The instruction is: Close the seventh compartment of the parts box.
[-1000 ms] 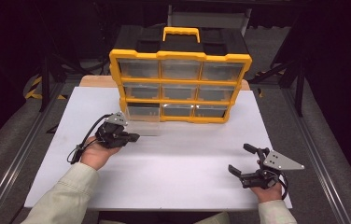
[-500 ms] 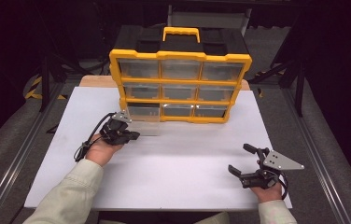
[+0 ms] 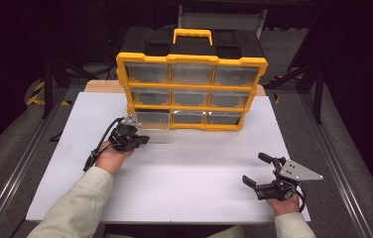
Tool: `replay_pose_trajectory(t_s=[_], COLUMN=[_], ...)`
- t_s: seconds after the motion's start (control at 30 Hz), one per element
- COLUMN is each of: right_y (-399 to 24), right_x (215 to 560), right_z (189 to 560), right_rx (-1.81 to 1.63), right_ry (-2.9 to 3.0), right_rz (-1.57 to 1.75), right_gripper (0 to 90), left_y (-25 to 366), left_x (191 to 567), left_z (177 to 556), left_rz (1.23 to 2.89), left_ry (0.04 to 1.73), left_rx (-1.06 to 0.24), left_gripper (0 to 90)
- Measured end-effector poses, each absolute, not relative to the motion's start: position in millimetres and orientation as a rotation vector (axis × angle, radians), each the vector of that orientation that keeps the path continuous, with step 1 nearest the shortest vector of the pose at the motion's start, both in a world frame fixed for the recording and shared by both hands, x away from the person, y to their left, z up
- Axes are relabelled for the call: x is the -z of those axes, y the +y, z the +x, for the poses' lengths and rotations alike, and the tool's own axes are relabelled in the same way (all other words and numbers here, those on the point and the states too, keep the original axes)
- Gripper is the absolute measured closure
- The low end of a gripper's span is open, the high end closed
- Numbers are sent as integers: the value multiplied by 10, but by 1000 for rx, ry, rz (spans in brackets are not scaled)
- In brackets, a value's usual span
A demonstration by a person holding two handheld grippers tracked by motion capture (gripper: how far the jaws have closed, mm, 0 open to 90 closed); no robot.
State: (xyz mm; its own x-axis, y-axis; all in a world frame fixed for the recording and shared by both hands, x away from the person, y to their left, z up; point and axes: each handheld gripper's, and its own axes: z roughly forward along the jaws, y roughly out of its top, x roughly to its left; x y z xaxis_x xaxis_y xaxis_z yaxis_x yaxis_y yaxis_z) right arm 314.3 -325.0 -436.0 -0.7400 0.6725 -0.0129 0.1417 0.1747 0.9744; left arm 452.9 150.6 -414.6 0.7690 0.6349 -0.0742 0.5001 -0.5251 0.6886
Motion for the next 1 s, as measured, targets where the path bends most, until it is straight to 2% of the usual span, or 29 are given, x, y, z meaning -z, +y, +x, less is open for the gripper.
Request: replay_pose_trajectory(t_s=[1.0], right_y=[-3262], right_x=[4363], right_z=[3148], right_rx=[-1601], right_ry=[2014], right_rz=[767], right_gripper=[16], left_y=[1338], left_x=[4198], left_z=[4854], left_rz=[2216], left_ry=[917], left_rx=[-262], left_gripper=[895])
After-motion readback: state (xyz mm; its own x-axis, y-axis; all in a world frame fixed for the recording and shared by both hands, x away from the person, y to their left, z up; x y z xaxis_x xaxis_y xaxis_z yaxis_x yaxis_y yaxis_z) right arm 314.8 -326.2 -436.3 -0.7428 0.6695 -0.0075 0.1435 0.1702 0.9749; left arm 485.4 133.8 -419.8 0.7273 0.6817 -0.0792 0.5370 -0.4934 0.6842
